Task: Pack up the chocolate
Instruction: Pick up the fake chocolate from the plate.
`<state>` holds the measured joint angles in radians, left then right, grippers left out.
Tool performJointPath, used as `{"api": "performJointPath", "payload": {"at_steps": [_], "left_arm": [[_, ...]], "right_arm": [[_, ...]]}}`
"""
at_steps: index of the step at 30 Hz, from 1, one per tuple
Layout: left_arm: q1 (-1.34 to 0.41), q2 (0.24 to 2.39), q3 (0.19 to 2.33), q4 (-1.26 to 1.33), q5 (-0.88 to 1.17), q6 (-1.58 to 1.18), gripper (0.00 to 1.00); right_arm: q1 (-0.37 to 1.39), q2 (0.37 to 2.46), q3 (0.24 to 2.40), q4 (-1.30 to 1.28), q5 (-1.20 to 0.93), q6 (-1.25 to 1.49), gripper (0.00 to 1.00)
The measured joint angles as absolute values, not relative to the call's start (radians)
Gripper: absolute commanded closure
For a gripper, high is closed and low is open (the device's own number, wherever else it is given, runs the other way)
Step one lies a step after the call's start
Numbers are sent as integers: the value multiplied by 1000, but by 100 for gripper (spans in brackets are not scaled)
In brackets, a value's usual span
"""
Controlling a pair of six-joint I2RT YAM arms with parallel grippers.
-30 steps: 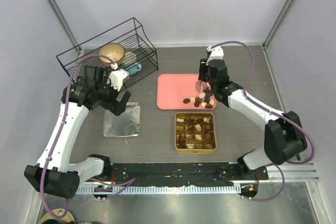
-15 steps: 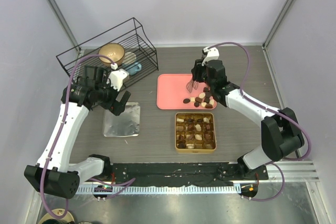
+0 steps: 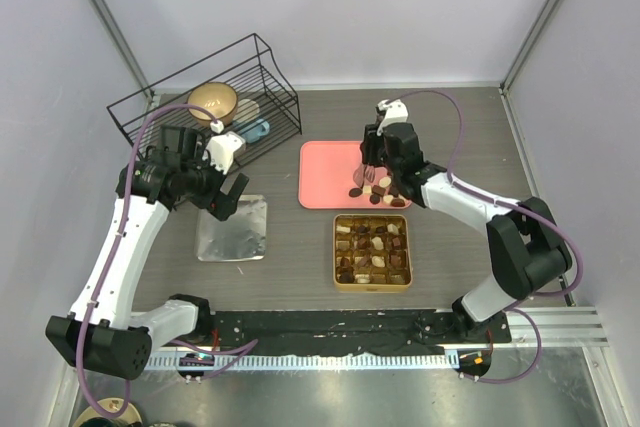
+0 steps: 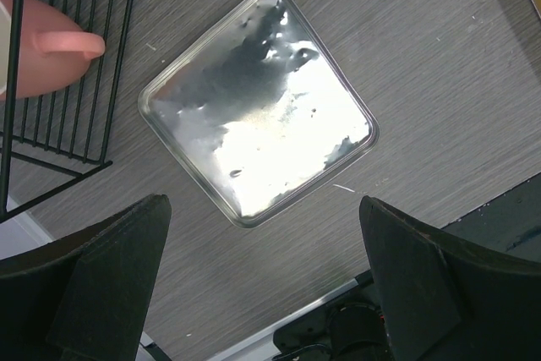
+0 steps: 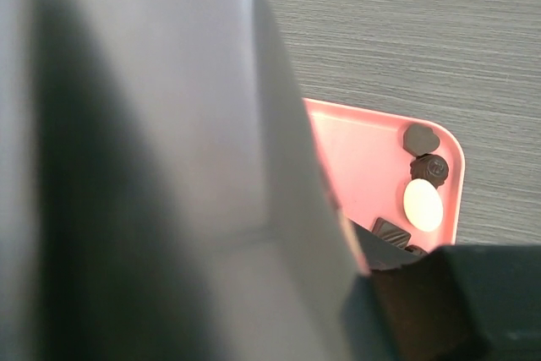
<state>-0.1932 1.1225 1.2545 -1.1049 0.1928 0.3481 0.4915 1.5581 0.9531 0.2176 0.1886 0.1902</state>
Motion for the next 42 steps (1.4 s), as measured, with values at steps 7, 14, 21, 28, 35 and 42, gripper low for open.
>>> {"api": "performJointPath", "payload": {"at_steps": [7,14,21,28,35,42], "left_arm": [[-193,1115,1254,-1105,190,348,0],[-193,1110,1254,-1110,191,348,0],[-193,1106,1256,-1121,191,348,0],[-193,1104,1258,-1125,191,348,0],[-193,1104,1265,-1134,191,348,0],[-193,1104,1270,-1137,191,348,0]], "right_arm": [[525,1548,932,233,231,189,55],[570,1493,883,215,287,186,55],[592,1446,833,217,318,188,61],[594,1434,823,220,332,186,73],[599,1409,885,137,331,160,76],[640,1219,967,37,331,159,76]]}}
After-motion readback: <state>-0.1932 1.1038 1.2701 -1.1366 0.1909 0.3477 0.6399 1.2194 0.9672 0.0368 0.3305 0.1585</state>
